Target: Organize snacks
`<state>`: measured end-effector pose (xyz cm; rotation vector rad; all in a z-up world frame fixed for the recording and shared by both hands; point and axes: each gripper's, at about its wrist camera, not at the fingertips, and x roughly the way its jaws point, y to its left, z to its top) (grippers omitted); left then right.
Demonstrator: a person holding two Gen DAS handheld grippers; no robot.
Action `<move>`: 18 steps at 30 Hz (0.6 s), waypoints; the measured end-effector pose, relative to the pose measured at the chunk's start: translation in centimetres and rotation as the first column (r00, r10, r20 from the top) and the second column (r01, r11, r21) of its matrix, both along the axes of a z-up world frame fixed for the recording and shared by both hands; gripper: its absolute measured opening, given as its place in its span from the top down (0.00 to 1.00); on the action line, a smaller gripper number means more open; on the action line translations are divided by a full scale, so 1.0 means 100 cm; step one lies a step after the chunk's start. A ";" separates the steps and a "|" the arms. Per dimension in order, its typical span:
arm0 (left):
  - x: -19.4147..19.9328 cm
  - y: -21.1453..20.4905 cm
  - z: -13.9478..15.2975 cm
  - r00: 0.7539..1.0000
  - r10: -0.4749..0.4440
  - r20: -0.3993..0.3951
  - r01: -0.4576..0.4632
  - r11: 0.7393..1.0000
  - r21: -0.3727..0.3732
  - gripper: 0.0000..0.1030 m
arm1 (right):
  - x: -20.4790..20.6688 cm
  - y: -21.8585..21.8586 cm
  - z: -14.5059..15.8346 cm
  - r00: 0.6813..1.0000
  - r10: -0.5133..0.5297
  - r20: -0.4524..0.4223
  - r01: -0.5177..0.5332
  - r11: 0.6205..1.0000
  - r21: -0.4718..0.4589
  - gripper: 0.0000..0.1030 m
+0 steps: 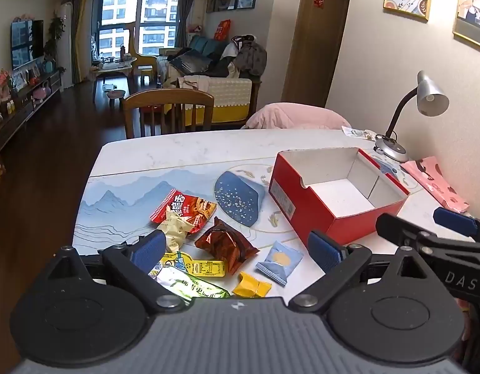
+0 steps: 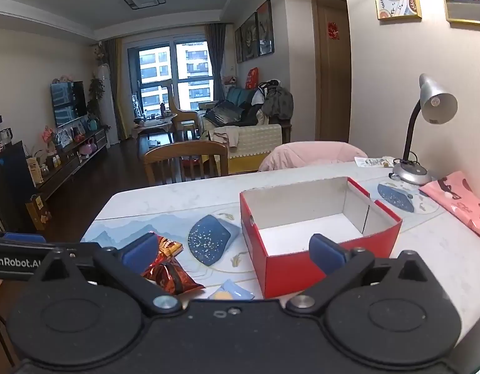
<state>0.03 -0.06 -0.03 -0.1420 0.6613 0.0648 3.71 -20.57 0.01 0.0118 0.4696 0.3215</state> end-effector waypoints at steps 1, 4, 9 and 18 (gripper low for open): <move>0.000 0.000 0.000 1.000 0.000 -0.002 0.000 1.000 -0.001 0.05 | 0.000 0.000 0.000 1.000 0.005 0.003 -0.005 1.000 0.000 0.00; 0.003 0.000 -0.002 1.000 0.003 -0.013 -0.003 1.000 -0.008 0.05 | 0.001 -0.004 -0.002 1.000 -0.004 0.007 0.004 1.000 0.009 0.00; -0.001 0.001 -0.011 1.000 0.015 -0.015 -0.015 1.000 -0.006 0.05 | -0.002 -0.003 -0.004 1.000 -0.007 -0.018 0.007 1.000 -0.001 0.00; -0.007 0.001 -0.012 0.999 0.020 -0.039 -0.021 1.000 -0.013 0.05 | -0.008 -0.002 -0.011 0.999 0.004 -0.040 -0.004 1.000 -0.010 0.00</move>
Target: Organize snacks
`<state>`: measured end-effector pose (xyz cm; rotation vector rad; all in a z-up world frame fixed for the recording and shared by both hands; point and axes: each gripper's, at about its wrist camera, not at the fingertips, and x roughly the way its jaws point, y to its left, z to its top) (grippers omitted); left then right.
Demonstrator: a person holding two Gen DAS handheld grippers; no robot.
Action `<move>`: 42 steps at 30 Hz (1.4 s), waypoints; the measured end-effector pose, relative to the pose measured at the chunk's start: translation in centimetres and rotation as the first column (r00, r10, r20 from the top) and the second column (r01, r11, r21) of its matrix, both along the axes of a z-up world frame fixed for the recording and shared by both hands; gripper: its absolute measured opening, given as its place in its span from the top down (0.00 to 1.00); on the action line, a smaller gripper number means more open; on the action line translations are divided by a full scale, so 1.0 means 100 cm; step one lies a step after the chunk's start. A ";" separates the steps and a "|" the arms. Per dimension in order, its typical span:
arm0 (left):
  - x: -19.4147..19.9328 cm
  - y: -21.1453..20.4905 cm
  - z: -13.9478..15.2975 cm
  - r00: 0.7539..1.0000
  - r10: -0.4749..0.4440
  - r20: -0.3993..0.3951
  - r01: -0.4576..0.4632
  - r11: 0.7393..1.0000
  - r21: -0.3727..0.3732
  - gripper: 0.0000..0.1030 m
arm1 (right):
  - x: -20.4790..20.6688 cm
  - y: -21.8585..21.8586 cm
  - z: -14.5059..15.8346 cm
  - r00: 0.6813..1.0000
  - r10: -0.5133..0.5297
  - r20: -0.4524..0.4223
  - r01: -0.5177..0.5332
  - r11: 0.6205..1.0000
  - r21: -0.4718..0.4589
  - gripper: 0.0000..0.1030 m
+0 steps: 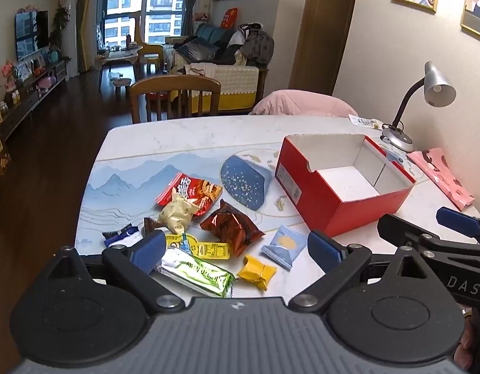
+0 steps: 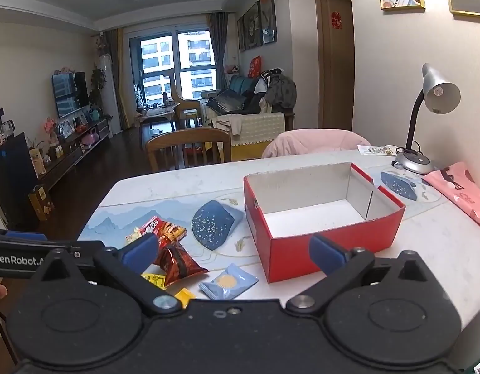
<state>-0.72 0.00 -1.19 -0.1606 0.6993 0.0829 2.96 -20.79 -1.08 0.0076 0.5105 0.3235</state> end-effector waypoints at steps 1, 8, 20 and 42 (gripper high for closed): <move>-0.001 0.000 -0.001 1.000 0.001 -0.002 -0.001 1.000 -0.001 0.05 | 0.000 0.001 0.000 1.000 0.003 -0.001 -0.003 1.000 -0.003 0.00; -0.005 0.001 -0.001 1.000 0.003 -0.008 -0.003 1.000 -0.008 0.05 | -0.003 0.004 0.001 1.000 0.005 0.005 -0.005 1.000 -0.021 0.00; -0.006 0.002 -0.001 1.000 0.004 -0.006 -0.004 1.000 -0.012 0.05 | -0.004 0.006 0.001 1.000 0.010 0.014 -0.010 1.000 -0.023 0.00; -0.006 0.004 0.004 1.000 -0.004 0.005 0.004 1.000 -0.021 0.05 | -0.013 0.014 0.002 0.999 -0.002 0.038 0.003 1.000 -0.029 0.00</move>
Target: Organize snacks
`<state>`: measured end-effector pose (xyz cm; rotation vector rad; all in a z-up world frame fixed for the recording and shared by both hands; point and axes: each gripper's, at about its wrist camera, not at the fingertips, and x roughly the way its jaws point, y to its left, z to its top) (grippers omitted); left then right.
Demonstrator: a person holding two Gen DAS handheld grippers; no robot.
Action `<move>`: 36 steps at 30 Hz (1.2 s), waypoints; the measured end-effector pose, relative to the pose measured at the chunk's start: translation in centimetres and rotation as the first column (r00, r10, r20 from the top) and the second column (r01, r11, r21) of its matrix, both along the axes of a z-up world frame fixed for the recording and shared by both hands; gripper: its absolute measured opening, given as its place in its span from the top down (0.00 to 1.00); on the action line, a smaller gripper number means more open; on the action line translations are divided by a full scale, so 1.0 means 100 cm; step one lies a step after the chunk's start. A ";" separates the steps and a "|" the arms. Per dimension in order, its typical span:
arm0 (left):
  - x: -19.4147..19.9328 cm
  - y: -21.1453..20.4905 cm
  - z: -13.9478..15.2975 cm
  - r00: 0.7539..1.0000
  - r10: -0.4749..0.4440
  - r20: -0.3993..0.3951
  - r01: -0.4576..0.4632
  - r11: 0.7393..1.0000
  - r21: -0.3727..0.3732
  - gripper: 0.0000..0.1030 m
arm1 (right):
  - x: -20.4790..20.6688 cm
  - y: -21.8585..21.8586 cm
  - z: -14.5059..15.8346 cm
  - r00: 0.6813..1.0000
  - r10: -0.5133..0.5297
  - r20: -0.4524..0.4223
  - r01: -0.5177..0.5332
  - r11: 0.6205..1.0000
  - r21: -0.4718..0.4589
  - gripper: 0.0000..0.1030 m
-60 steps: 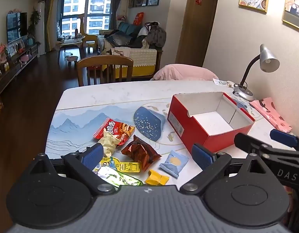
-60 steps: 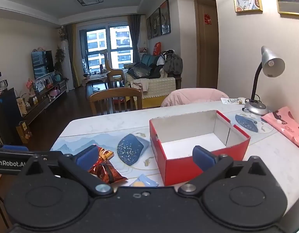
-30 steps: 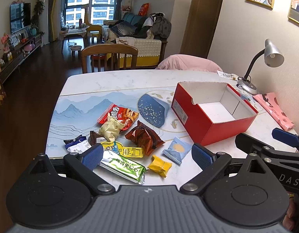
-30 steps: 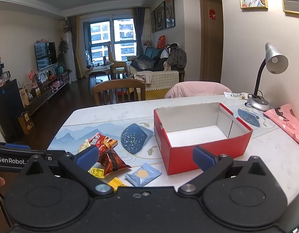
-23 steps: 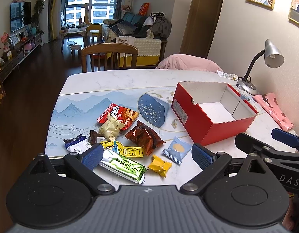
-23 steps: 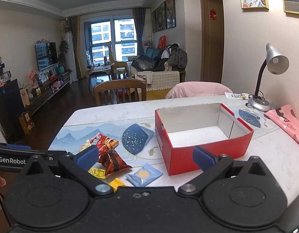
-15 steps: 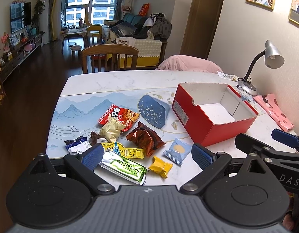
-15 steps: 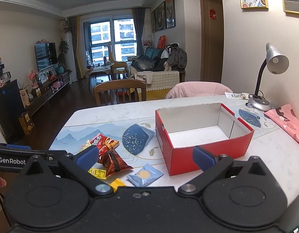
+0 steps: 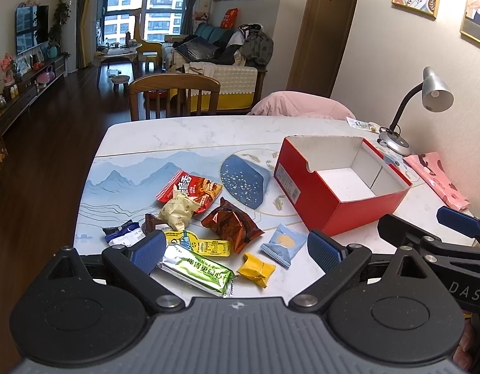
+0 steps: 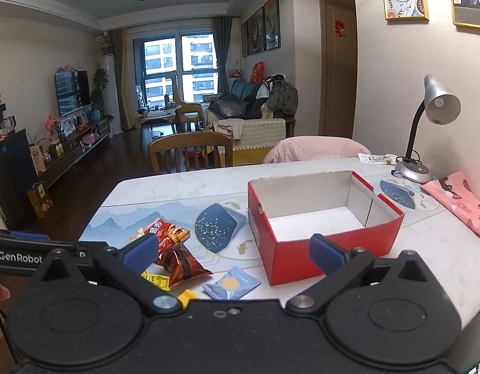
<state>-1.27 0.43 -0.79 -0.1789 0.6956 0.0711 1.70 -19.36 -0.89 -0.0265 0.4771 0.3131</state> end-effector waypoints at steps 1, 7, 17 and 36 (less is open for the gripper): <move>0.000 0.000 0.000 1.000 -0.001 0.000 0.001 1.000 0.000 0.05 | 0.000 0.000 0.000 1.000 -0.002 0.000 0.002 1.000 0.000 0.00; 0.000 0.000 0.000 1.000 -0.003 0.004 0.003 1.000 -0.002 0.05 | -0.002 0.001 0.001 1.000 -0.005 0.006 0.005 1.000 -0.007 0.00; -0.001 0.002 0.000 1.000 -0.006 0.012 0.006 1.000 -0.004 0.05 | -0.006 0.002 0.005 1.000 -0.012 0.021 0.012 1.000 -0.015 0.00; 0.007 0.014 -0.010 0.999 0.039 -0.001 -0.039 0.999 -0.005 0.05 | 0.014 0.006 -0.001 1.000 0.031 -0.006 -0.031 0.998 -0.056 0.01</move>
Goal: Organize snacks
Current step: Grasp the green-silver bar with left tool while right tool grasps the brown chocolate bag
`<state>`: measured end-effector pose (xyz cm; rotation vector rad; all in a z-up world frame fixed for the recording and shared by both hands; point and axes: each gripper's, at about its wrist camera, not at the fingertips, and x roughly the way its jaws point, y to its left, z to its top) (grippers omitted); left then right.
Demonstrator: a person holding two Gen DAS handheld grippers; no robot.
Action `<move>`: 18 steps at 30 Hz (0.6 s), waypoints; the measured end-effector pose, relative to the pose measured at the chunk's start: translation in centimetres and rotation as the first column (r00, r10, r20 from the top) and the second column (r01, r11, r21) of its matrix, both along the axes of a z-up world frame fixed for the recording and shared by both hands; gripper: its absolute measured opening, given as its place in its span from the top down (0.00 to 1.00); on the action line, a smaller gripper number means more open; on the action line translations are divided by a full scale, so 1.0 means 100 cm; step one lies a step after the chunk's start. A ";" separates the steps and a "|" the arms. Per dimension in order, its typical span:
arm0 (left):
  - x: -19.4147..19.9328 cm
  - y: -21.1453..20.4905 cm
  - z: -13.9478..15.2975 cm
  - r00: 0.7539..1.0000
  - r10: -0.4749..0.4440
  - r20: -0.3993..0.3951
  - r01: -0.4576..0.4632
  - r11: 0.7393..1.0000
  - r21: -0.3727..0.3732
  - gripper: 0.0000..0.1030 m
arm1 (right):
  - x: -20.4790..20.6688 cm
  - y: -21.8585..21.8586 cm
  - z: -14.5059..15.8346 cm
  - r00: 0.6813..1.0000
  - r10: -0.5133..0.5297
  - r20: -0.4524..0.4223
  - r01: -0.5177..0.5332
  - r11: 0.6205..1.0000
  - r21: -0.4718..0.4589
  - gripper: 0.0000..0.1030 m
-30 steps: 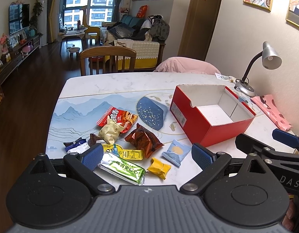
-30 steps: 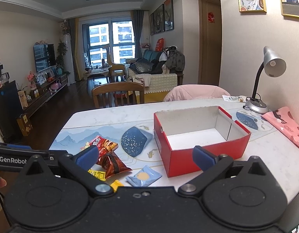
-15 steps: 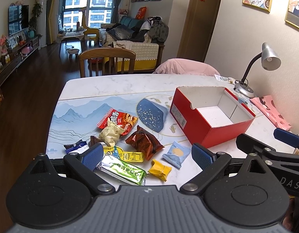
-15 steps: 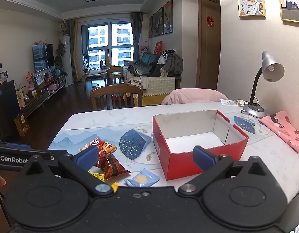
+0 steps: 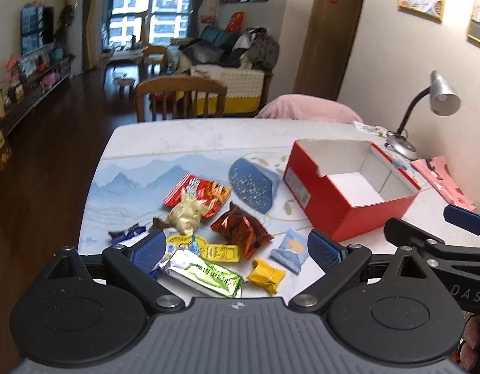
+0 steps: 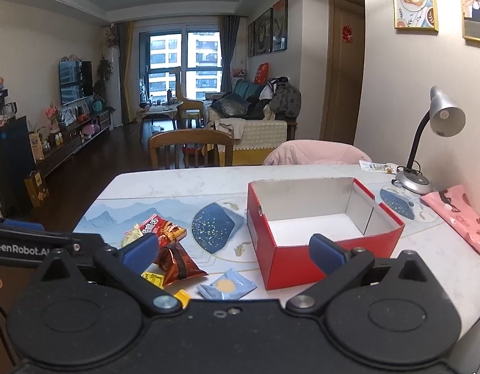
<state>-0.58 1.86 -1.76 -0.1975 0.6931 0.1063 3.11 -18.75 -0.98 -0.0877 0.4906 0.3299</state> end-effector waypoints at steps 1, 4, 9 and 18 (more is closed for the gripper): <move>0.003 0.002 -0.002 1.000 0.014 -0.012 -0.014 1.000 -0.006 0.05 | 0.003 0.000 -0.002 1.000 0.008 -0.008 -0.008 1.000 -0.003 0.01; 0.008 0.007 -0.009 0.998 0.052 -0.038 -0.053 0.998 -0.019 0.05 | 0.016 -0.003 -0.010 0.998 0.044 -0.034 -0.044 0.999 -0.011 0.02; 0.022 0.012 -0.024 0.985 0.134 -0.106 -0.139 0.990 -0.037 0.05 | 0.043 -0.007 -0.025 0.981 0.158 -0.109 -0.159 0.987 -0.005 0.05; 0.047 0.018 -0.057 0.930 0.262 -0.256 -0.286 0.956 -0.062 0.05 | 0.086 -0.011 -0.057 0.912 0.329 -0.244 -0.344 0.939 -0.021 0.19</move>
